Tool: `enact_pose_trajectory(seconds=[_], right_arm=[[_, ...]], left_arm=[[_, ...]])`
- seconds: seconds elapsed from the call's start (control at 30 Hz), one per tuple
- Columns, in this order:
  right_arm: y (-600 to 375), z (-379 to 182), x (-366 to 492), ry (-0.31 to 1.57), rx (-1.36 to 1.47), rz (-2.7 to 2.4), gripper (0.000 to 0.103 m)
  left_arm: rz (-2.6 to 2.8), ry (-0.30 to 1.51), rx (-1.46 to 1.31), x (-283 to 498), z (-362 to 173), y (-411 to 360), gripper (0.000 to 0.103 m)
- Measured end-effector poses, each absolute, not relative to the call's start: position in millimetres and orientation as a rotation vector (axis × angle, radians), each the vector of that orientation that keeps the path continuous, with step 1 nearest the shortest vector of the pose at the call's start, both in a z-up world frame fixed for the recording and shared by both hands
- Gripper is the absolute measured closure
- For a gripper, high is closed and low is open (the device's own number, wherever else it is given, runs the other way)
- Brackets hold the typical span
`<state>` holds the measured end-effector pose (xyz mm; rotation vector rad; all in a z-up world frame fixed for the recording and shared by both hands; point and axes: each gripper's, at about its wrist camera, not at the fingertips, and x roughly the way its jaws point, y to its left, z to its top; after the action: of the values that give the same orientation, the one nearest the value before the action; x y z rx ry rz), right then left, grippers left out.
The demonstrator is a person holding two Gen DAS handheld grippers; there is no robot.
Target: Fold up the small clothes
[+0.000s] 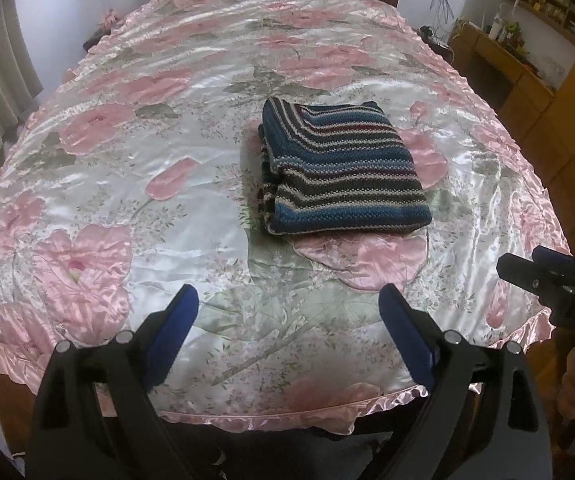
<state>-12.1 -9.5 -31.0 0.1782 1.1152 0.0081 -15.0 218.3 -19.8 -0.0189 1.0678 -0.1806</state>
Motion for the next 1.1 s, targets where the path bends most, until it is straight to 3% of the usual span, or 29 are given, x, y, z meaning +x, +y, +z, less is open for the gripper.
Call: enact_pose_trajectory(seconds=[1.1], right_arm=[[-4,-26,-25,1.115,0.134,-0.005,0.004]], left_arm=[[-0.168,1.078,0.004,-25,-20,217,0.012]])
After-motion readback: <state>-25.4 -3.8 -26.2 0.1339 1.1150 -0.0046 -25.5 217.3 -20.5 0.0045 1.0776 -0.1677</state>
